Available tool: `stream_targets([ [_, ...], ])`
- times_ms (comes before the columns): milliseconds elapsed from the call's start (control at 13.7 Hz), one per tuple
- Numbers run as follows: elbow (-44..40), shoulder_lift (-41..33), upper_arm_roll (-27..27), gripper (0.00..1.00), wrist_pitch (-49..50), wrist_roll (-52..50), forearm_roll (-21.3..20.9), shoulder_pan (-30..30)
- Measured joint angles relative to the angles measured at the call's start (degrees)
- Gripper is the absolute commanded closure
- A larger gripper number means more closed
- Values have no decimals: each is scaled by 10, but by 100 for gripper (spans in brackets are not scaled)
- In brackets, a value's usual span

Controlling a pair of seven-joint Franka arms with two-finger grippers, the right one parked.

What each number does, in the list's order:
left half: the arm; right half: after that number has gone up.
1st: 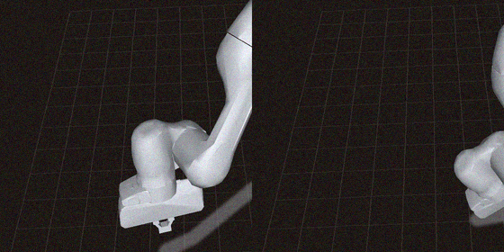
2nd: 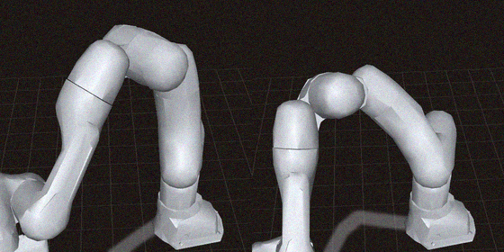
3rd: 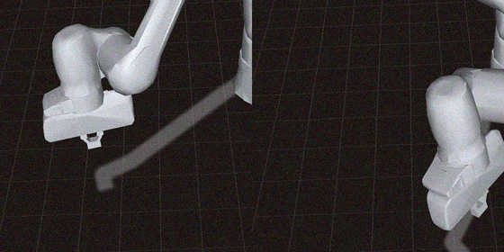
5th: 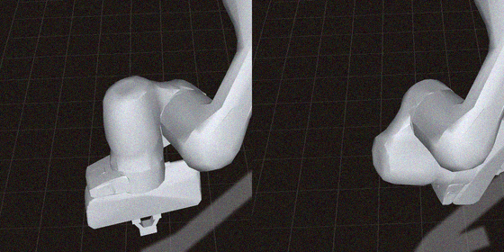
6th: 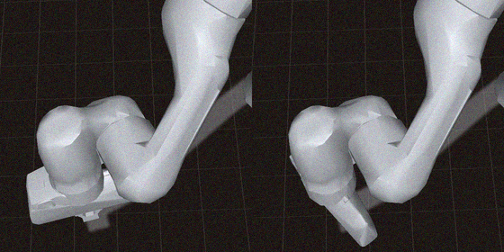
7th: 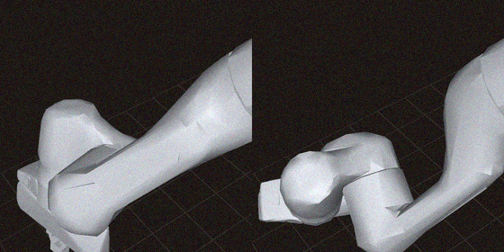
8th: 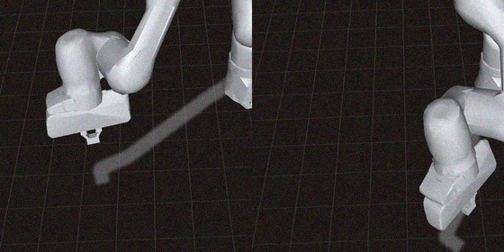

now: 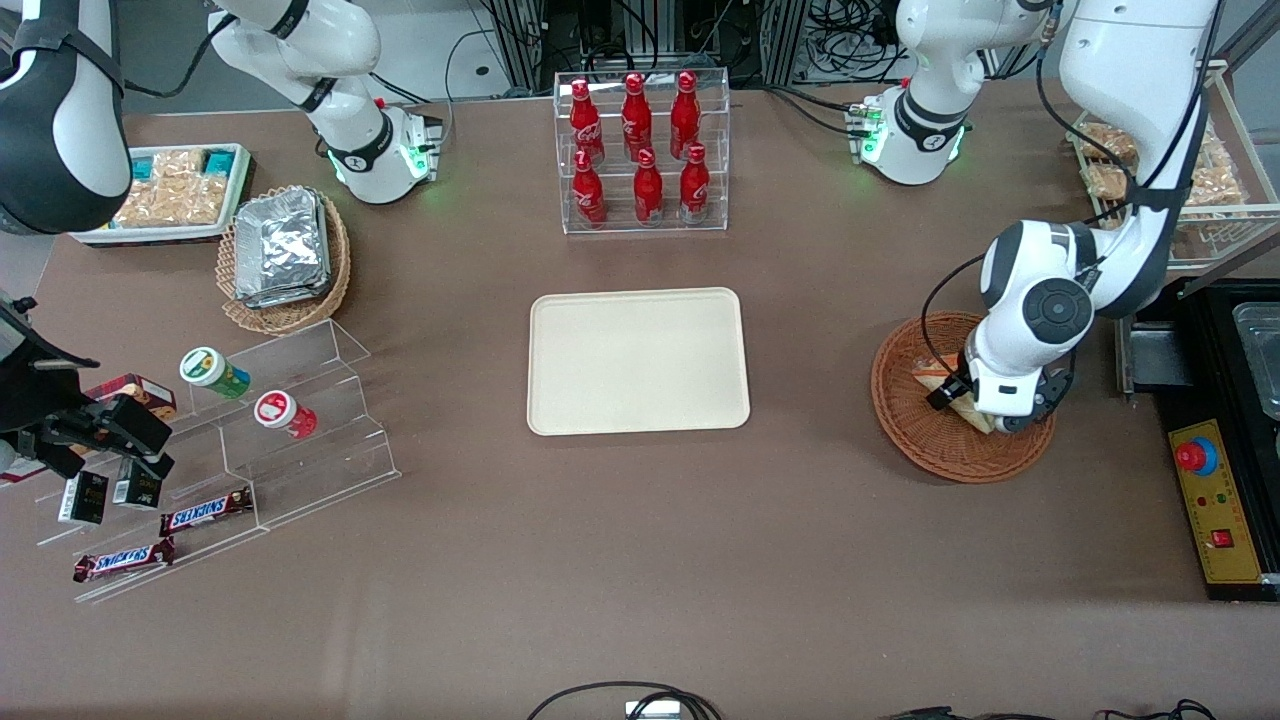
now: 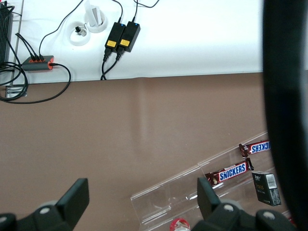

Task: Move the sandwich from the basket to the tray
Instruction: 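Close the left gripper on the wrapped sandwich and lift it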

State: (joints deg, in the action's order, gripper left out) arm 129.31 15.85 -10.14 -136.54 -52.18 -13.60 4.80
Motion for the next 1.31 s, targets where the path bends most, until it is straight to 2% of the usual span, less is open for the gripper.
stream_targets([
  [146,0,4,0,76,-2,-2,0,0],
  [219,0,4,0,96,-2,-3,-1,0],
  [292,0,4,0,100,-2,-4,-1,0],
  [584,-4,-3,1,100,13,-4,-1,1],
  [949,-90,-66,-2,100,188,32,-1,1],
  [1314,-167,-83,-72,100,231,51,56,-2],
])
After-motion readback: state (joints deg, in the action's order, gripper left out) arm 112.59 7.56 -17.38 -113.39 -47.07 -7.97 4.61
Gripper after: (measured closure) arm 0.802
